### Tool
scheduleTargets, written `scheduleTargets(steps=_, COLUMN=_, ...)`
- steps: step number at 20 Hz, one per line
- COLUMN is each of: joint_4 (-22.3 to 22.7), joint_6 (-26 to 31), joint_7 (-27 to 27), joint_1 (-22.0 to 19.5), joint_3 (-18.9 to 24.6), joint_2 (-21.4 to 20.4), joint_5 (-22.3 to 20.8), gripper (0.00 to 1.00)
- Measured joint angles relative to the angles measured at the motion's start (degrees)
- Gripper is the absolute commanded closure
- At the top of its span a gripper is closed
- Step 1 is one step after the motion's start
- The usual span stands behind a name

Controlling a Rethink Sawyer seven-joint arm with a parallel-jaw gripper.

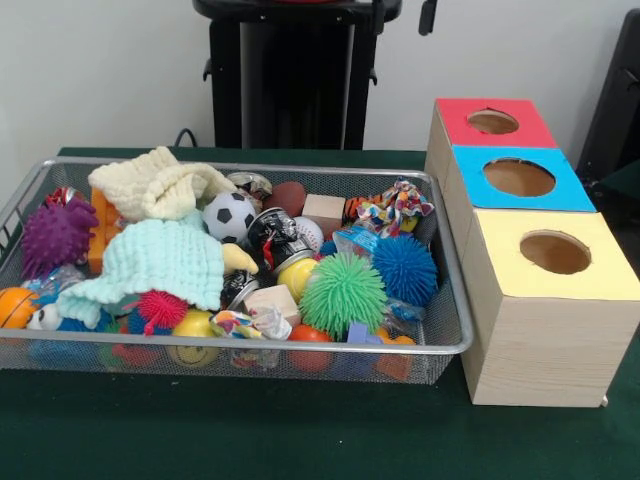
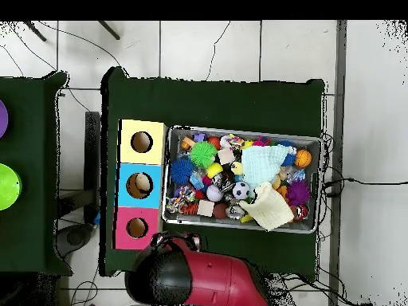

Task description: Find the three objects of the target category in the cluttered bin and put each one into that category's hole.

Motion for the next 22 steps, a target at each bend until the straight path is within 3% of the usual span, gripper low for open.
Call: scheduleTargets(steps=22, joint_4=-8.9, joint_6=0.0, joint_7=0.0, joint_1=-9.4, joint_3=9.7, joint_2=9.1, joint_5=-9.7, gripper=0.00)
